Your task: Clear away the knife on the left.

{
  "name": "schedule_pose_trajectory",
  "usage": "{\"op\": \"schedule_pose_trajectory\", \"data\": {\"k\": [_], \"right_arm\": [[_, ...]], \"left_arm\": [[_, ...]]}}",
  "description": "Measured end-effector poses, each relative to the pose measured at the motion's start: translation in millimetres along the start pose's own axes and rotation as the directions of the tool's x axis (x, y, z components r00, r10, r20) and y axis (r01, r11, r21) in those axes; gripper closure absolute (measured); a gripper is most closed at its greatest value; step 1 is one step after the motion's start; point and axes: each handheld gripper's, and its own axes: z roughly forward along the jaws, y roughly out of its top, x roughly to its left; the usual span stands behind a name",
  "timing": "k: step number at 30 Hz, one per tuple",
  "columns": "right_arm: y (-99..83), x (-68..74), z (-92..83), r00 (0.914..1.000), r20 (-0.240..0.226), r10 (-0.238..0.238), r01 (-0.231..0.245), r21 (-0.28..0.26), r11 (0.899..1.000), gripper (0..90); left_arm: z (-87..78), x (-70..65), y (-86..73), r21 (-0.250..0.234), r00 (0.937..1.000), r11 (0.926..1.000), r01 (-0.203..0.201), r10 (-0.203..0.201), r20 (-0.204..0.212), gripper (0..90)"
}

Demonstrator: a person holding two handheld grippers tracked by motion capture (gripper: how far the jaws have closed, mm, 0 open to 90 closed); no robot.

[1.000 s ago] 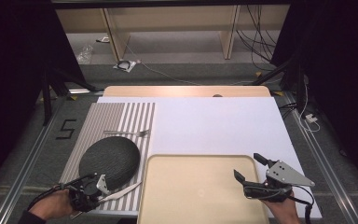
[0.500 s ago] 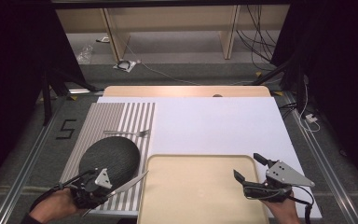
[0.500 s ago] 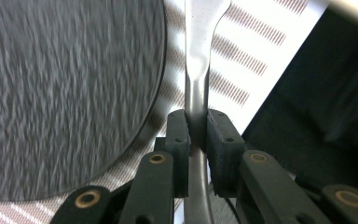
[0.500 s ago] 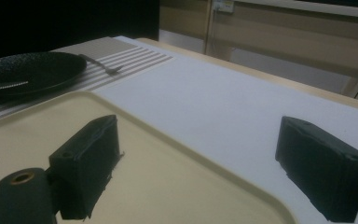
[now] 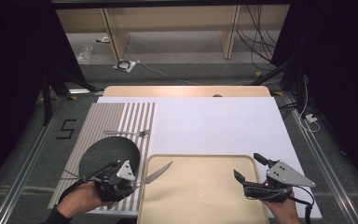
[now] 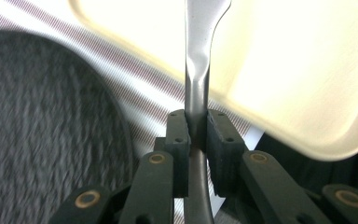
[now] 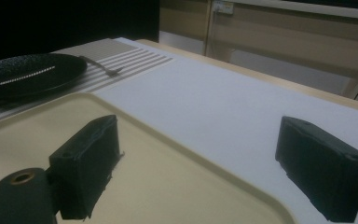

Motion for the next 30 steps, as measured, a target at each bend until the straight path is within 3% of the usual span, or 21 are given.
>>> {"op": "schedule_pose_trajectory", "data": {"k": [16, 30], "right_arm": [[-0.1, -0.5, 0.0, 1.0, 0.0, 0.006, -0.006, -0.005, 1.0, 14.5], [-0.2, -0.4, -0.2, 1.0, -0.002, 0.004, -0.004, -0.005, 1.0, 14.6]], "left_arm": [[15.5, -17.3, 41.8, -0.038, 0.9973, 0.9986, -0.037, 0.039, 0.062, 79.3], [29.2, -30.8, 60.5, 0.017, 0.993, 0.9987, -0.048, 0.046, 0.109, 79.3]]}}
